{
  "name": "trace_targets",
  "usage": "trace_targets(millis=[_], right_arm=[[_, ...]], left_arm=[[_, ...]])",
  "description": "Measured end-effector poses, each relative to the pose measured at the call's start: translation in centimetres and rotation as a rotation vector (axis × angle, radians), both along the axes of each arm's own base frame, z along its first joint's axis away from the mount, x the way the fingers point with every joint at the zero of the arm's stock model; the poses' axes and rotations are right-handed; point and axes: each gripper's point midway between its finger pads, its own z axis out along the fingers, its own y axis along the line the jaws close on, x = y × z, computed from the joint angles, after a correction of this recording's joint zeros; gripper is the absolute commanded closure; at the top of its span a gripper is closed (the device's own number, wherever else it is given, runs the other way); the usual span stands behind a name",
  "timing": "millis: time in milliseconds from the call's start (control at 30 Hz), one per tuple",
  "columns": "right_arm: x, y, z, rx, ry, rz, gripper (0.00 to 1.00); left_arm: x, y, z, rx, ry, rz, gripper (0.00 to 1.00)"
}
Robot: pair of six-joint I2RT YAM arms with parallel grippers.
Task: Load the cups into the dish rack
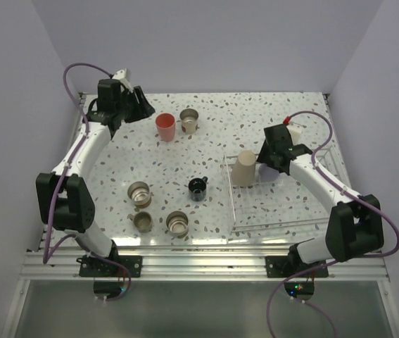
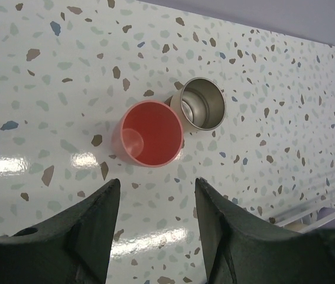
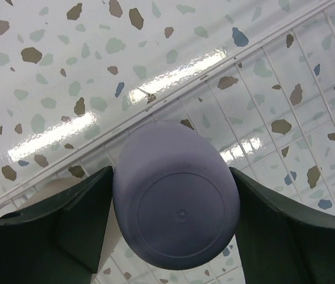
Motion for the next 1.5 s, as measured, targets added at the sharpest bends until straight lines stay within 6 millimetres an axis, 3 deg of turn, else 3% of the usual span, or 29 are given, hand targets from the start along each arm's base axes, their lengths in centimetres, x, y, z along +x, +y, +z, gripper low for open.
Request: trace_targets(millis=[33, 67, 100, 433, 533, 633, 833, 1067, 1167, 1233, 1267, 1300, 1500], right_arm=[[0.0, 0.0, 0.0, 0.001, -0.001, -0.001, 0.2], [0.0, 0.0, 0.0, 0.001, 0.0, -0.002, 0.1], [0.0, 0.0, 0.0, 0.003, 0.0, -0.004, 0.08], [-0.9, -0.2, -0.2, -0.005, 0.039, -0.005, 0.01], [-1.4, -0.5, 0.7, -0.012, 0.039, -0.007, 0.01], [-1.6, -0.8, 3.0, -0.012, 0.0, -0.012, 0.01], [-1.7, -1.5, 10.6, 0.005, -0.167, -0.028, 0.01], [-5.7, -3.5, 17.2, 0.012, -0.302, -0.054, 0.01], [-7.9, -4.5, 18.9, 0.01, -0.333, -0.067, 0.01], [-9.2, -5.1, 19.8, 0.006, -0.347, -0.077, 0.01], [-9.7, -5.3, 19.9, 0.004, -0.35, -0.08, 0.01], [-10.1, -5.5, 20.1, 0.003, -0.348, -0.081, 0.01], [-11.5, -6.0, 21.3, -0.003, -0.345, -0.084, 0.01]], left_arm=[[0.0, 0.0, -0.2, 0.002, 0.004, -0.001, 0.43], [0.1, 0.0, -0.4, 0.004, 0.008, -0.002, 0.43], [0.1, 0.0, -0.6, 0.008, 0.011, -0.003, 0.43], [0.7, 0.3, -3.6, 0.049, 0.066, -0.012, 0.44], [1.6, 0.3, -4.9, 0.056, 0.09, -0.015, 0.44], [2.7, 0.2, -5.8, 0.059, 0.106, -0.016, 0.44], [4.1, 0.0, -7.3, 0.065, 0.138, -0.019, 0.46], [5.8, -0.3, -9.5, 0.101, 0.181, -0.026, 0.52], [6.1, -1.3, -10.8, 0.113, 0.206, -0.04, 0.57], [6.0, -2.3, -11.8, 0.12, 0.23, -0.058, 0.76], [6.0, -2.7, -12.4, 0.127, 0.242, -0.065, 0.93], [6.0, -3.0, -12.7, 0.133, 0.25, -0.073, 1.0], [6.5, -3.7, -13.0, 0.16, 0.27, -0.088, 1.0]])
